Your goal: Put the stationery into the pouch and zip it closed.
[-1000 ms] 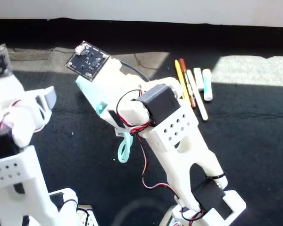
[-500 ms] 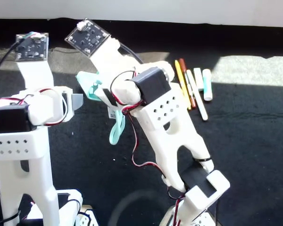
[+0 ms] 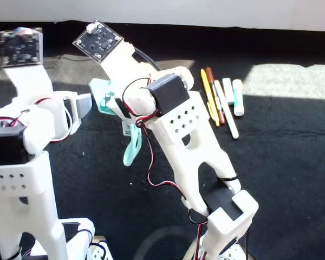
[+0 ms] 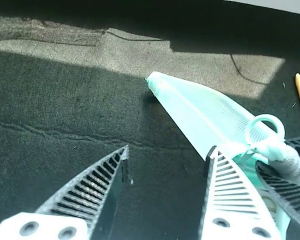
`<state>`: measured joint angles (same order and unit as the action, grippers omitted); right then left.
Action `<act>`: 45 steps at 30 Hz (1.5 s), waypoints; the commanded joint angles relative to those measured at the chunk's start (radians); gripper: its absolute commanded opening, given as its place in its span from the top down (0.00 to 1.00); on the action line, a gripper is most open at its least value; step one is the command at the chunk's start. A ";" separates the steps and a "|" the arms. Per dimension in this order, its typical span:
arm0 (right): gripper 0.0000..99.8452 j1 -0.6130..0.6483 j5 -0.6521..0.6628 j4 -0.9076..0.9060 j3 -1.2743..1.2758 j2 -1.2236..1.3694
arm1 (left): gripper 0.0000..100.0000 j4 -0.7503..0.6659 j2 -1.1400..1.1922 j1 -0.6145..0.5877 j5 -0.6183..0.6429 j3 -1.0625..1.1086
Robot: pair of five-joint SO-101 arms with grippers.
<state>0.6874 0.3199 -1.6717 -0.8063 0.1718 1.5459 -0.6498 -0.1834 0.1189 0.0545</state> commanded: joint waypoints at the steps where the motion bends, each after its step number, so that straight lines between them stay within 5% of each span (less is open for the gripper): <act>1: 0.99 -0.015 -0.008 0.012 -0.035 -0.004 | 0.74 -0.021 0.004 0.016 0.049 -0.016; 36: 0.99 -0.015 -0.005 0.012 -0.033 -0.002 | 0.74 0.023 0.002 0.124 0.051 -0.018; 45: 0.99 -0.012 -0.008 0.008 -0.033 -0.005 | 0.74 -0.147 -0.005 0.117 0.046 0.200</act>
<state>0.6859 0.3199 -1.6717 -0.8063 0.1718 1.4615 -0.6314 -0.0729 0.1603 0.2248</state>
